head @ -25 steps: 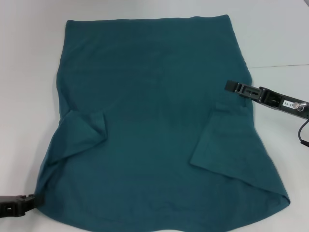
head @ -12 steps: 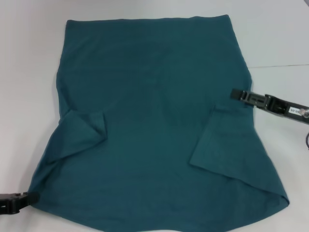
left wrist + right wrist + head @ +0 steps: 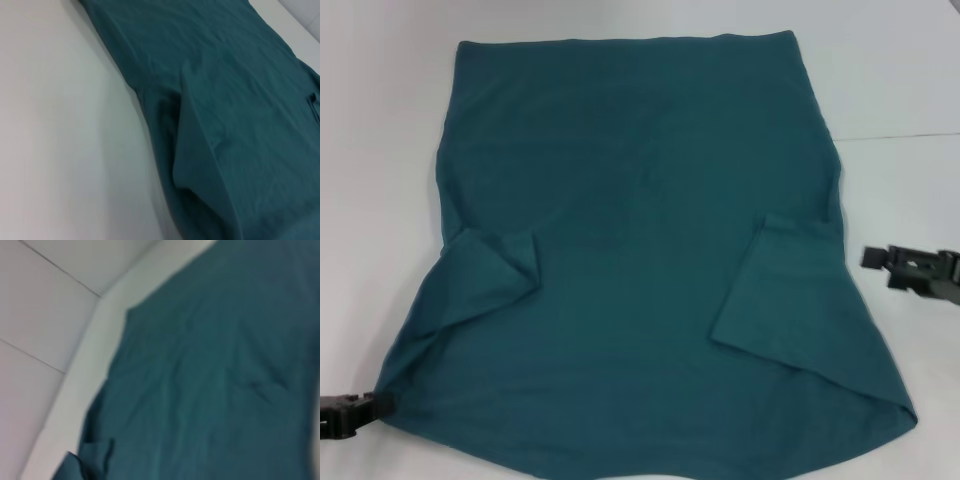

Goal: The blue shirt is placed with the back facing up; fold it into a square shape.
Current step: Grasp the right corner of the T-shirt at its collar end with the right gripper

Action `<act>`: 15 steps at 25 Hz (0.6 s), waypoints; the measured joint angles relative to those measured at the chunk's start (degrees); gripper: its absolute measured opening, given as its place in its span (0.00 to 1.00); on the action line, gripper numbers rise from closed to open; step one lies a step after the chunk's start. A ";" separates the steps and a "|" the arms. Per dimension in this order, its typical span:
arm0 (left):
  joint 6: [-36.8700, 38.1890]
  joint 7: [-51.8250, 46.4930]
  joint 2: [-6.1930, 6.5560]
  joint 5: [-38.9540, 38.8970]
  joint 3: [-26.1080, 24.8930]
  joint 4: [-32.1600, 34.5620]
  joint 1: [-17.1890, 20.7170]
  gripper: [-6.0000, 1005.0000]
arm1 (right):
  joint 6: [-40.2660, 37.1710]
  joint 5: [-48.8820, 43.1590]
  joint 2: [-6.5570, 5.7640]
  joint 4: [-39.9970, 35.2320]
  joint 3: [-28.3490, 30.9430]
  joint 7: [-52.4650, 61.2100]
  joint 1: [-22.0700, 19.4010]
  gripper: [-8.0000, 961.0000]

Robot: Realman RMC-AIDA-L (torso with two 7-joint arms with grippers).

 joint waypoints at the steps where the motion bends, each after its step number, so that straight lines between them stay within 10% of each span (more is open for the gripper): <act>1: 0.00 0.00 0.00 -0.03 -0.03 0.02 0.01 0.07 | 0.04 -1.33 -0.45 -0.02 0.13 1.20 -0.20 0.96; 15: -0.01 0.38 -0.02 -0.09 0.05 0.01 -0.10 0.07 | 5.49 -7.98 1.39 -0.82 -0.41 3.90 2.87 0.95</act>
